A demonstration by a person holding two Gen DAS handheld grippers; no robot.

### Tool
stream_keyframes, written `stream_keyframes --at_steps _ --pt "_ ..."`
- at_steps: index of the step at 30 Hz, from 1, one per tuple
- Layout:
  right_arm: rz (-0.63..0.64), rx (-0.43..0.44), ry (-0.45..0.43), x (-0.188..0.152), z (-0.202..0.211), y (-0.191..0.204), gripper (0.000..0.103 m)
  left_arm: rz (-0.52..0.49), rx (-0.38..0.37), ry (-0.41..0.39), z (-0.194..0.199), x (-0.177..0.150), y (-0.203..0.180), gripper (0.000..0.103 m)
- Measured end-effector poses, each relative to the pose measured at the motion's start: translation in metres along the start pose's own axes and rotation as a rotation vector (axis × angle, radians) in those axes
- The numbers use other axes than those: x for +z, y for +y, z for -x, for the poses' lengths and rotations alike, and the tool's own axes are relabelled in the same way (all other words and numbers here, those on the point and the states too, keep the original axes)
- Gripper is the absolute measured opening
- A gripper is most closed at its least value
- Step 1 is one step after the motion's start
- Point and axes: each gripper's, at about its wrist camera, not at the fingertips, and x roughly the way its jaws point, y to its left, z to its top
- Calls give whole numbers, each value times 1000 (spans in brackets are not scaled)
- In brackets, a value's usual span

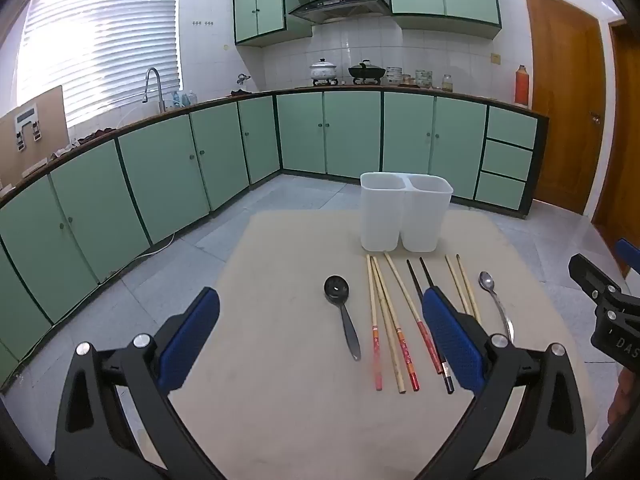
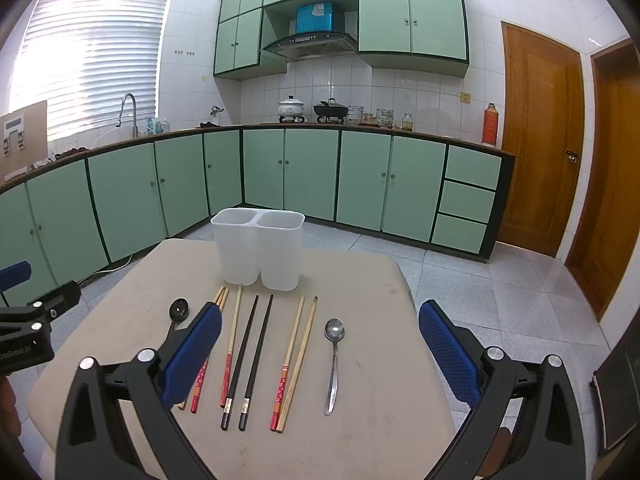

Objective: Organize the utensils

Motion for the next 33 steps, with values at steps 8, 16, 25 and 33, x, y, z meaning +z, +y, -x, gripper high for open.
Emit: stream_keyframes --at_steps 8,16,25,33 --pt "-4 0 -2 0 -1 0 97 -1 -5 0 0 1 -1 98" --pt "-5 1 -4 1 0 3 97 4 -3 -3 0 0 0 98" --pt "-13 6 -15 2 2 0 97 5 -5 -5 2 7 10 98" --pt "-13 8 -18 3 2 0 97 7 -5 -8 3 6 10 98"
